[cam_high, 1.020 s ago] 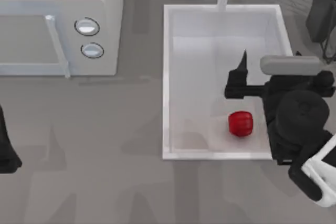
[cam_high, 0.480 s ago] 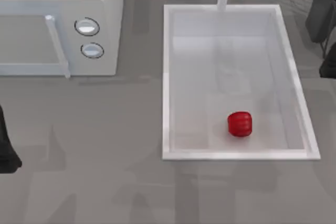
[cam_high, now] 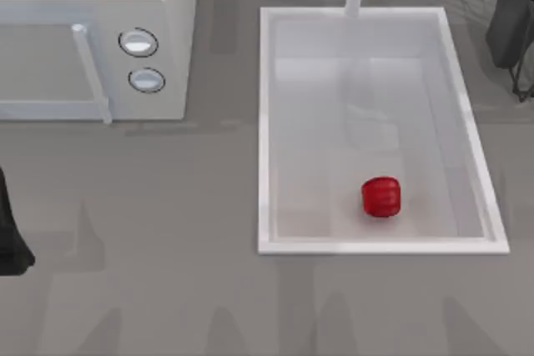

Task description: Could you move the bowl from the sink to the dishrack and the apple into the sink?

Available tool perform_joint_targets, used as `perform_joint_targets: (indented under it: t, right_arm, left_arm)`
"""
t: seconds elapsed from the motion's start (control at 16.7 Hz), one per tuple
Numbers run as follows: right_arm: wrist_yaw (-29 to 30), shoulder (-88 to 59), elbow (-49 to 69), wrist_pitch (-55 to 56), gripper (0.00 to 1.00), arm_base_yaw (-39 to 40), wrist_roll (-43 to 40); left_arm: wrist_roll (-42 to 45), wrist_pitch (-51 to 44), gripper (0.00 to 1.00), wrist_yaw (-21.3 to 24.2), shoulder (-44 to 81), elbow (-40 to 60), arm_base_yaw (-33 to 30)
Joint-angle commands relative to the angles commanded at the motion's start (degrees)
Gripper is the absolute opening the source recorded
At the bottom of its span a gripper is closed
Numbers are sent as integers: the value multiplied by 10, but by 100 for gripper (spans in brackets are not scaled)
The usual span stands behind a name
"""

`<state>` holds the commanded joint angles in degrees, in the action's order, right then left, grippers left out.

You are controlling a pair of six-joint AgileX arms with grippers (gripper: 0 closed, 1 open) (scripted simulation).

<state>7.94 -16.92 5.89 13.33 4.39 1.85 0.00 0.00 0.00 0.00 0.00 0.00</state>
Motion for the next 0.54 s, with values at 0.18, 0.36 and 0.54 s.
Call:
perform_joint_targets:
  t: [0.18,0.36,0.54]
  right_arm:
    - [-48,108,-36,-83,100,-28,-11]
    - [-76,163,-56,-128,100,-42,-18]
    - [-79,169,-59,-133,100,-44,-18]
  left_arm:
    - [0,0,100,0,0,0,0]
    - [0,0,100,0,0,0,0]
    - [0,0,100,0,0,0,0]
